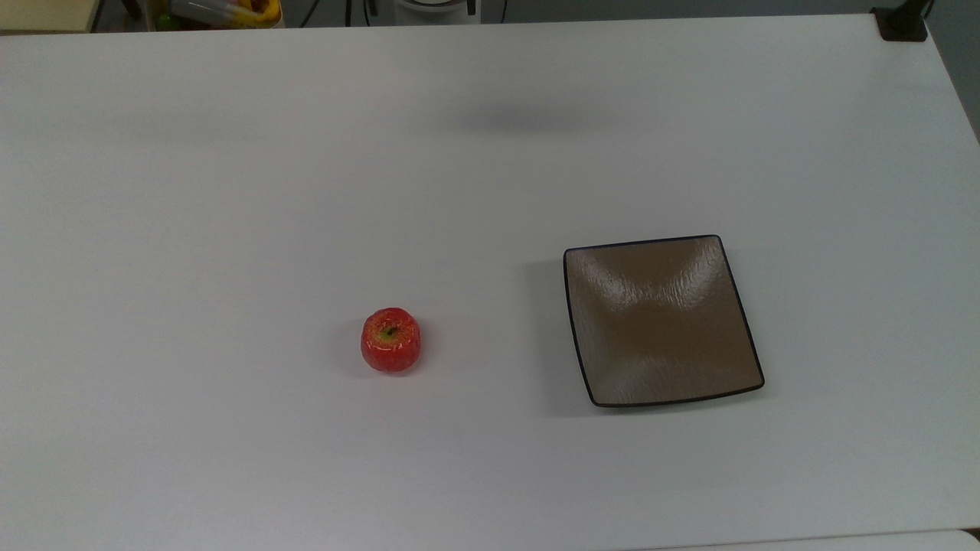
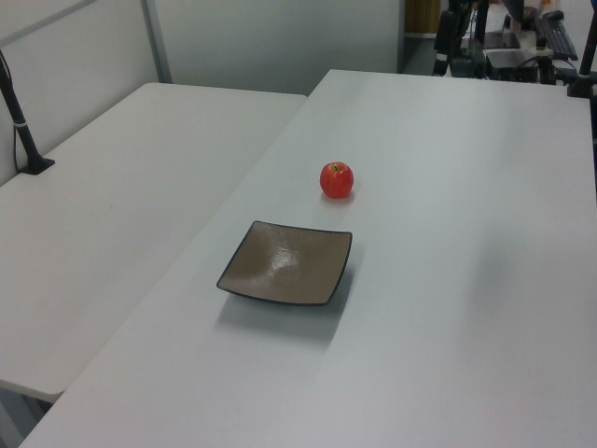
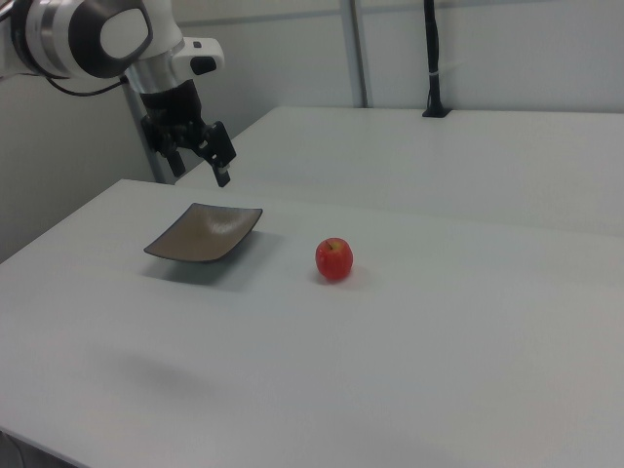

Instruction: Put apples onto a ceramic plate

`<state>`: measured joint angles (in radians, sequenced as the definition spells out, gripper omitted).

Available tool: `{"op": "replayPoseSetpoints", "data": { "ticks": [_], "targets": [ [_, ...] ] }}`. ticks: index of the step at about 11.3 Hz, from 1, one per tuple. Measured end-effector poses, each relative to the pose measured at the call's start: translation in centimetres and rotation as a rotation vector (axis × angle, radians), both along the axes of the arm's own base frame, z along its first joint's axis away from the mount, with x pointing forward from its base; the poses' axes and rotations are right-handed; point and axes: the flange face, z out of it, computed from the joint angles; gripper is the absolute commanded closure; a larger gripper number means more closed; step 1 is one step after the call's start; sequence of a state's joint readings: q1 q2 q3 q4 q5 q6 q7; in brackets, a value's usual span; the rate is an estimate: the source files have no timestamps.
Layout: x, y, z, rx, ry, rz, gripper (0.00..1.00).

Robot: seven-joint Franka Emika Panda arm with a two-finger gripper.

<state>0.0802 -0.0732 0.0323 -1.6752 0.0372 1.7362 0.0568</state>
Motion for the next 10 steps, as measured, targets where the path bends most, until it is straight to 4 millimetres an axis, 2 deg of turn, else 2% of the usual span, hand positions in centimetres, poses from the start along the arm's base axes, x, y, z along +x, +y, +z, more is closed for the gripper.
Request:
{"op": "replayPoseSetpoints", "data": {
  "ticks": [8,10],
  "targets": [
    [0.1,0.1,-0.1,-0.001,0.001,0.012,0.0],
    [1.7,-0.7,0.9,-0.003,0.004,0.006,0.0]
  ]
}}
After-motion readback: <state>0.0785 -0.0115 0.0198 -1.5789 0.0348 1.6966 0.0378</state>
